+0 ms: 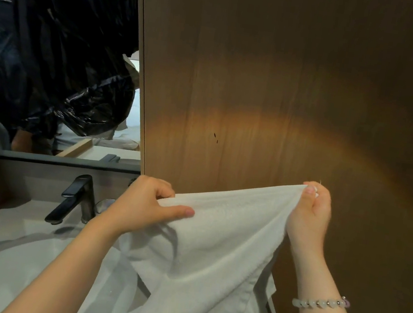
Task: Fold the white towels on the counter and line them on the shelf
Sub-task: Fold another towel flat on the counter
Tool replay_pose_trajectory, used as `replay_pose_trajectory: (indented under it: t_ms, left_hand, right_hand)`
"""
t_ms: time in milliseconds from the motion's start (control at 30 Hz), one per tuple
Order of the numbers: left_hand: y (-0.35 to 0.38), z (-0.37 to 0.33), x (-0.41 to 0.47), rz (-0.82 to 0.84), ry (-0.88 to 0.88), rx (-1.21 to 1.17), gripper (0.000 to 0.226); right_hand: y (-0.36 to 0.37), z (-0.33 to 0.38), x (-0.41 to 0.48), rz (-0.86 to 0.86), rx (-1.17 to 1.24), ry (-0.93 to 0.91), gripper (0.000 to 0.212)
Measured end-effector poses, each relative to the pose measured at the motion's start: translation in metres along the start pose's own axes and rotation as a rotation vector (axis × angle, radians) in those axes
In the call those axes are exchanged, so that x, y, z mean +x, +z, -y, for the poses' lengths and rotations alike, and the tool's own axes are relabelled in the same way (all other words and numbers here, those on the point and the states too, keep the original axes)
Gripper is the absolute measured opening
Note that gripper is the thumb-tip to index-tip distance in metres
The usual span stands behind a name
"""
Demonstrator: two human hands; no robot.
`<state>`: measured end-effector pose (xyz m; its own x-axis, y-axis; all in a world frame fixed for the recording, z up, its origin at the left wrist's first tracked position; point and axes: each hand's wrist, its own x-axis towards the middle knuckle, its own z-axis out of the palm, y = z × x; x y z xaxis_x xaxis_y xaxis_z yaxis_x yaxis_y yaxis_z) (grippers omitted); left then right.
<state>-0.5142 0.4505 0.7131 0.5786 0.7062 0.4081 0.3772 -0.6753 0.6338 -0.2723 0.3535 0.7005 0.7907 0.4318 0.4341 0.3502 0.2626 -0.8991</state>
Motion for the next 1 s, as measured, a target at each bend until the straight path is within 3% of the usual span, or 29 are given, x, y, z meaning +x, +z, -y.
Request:
replay_pose_trajectory:
  t_ms: [233,300,433,533,700,767,867,1000]
  left_hand:
    - [0.006,0.031,-0.006,0.147,0.033,0.229,0.039]
    - [0.009,0.035,-0.007,0.155,0.044,0.359,0.026]
    - [0.019,0.037,-0.013,0.111,-0.03,0.417,0.04]
    - [0.018,0.041,-0.014,0.016,-0.063,0.364,0.049]
    - [0.008,0.042,-0.011,-0.117,-0.083,0.201,0.041]
    - [0.0,0.042,-0.01,-0.151,-0.079,0.155,0.052]
    - [-0.01,0.04,-0.011,-0.122,-0.044,0.091,0.058]
    - [-0.011,0.023,-0.014,-0.083,0.04,-0.007,0.047]
  right_hand:
    - [-0.005,-0.012,0.003,-0.025,-0.016,0.061,0.015]
    - [-0.008,-0.015,0.006,-0.044,-0.008,0.081,0.016]
    - [-0.015,-0.019,0.008,-0.054,-0.012,0.105,0.019]
    - [-0.02,-0.019,0.009,-0.08,-0.01,0.115,0.025]
    - [-0.027,-0.015,0.014,-0.092,-0.048,0.084,0.027]
    - [-0.03,-0.012,0.018,-0.111,-0.042,0.083,0.028]
    - [-0.035,-0.006,0.024,-0.119,-0.041,0.086,0.029]
    - [-0.042,-0.002,0.031,-0.15,-0.061,0.081,0.032]
